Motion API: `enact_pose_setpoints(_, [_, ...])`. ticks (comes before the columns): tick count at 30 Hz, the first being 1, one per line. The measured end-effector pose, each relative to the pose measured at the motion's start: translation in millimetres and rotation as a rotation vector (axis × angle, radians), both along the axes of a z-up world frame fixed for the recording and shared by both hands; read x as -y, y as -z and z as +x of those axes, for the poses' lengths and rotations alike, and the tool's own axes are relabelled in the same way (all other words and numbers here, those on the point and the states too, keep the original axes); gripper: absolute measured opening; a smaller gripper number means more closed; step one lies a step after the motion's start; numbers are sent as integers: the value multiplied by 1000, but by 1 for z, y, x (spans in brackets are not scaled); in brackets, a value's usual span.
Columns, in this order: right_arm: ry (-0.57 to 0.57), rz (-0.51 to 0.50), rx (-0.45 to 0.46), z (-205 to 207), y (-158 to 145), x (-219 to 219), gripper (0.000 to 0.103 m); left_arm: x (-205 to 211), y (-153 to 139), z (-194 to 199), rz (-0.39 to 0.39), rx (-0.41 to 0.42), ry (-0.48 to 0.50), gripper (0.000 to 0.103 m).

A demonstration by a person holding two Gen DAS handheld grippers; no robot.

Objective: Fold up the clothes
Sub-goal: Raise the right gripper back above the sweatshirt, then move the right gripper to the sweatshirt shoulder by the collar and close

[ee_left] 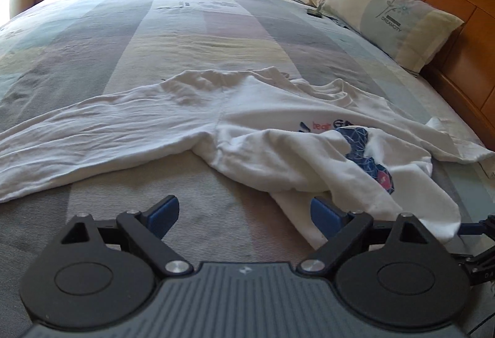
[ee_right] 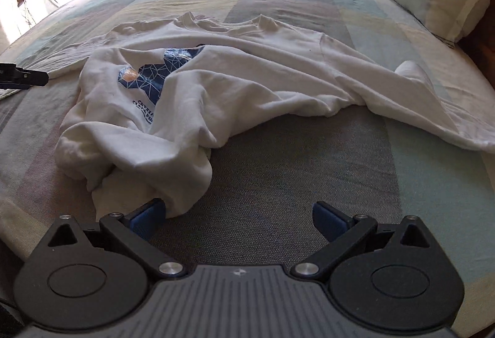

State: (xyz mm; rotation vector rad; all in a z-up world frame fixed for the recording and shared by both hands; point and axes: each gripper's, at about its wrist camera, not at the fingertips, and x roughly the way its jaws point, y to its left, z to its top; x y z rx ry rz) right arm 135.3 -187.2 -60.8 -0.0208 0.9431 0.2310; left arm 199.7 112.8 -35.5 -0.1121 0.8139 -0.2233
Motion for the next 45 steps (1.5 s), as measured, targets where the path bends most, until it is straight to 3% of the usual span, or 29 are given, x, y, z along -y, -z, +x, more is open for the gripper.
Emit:
enact_pose_setpoints(3, [10, 51, 24, -7, 10, 10, 103, 41, -13, 3, -30, 43, 102, 92])
enact_pose_setpoints(9, [-13, -2, 103, -18, 17, 11, 103, 104, -20, 26, -91, 96, 239, 92])
enact_pose_setpoints(11, [-12, 5, 96, -17, 15, 15, 103, 112, -7, 39, -102, 68, 238, 92])
enact_pose_setpoints(15, [-56, 83, 49, -9, 2, 32, 103, 108, 34, 62, -80, -119, 127, 91])
enact_pose_setpoints(17, [-99, 130, 50, 1, -12, 46, 103, 103, 37, 55, -97, -96, 137, 92])
enact_pose_setpoints(24, [-312, 80, 163, 98, -74, 60, 101, 96, 16, 45, -115, -45, 145, 92])
enact_pose_setpoints(27, [-391, 56, 170, 160, -82, 50, 93, 92, 8, 47, -134, -14, 157, 92])
enact_pose_setpoints(30, [-442, 68, 125, 223, -75, 42, 82, 88, 7, 51, -159, -7, 152, 92])
enact_pose_setpoints(35, [-490, 189, 16, 309, -42, 42, 81, 82, 17, 57, -195, -24, 143, 92])
enact_pose_setpoints(39, [-493, 282, -138, 361, -3, 51, 82, 79, 27, 59, -221, -48, 144, 92])
enact_pose_setpoints(42, [-532, 478, -229, 381, 11, 63, 97, 79, 34, 60, -229, -62, 152, 92])
enact_pose_setpoints(45, [-574, 606, -327, 389, 19, 64, 99, 79, 38, 61, -228, -66, 154, 92])
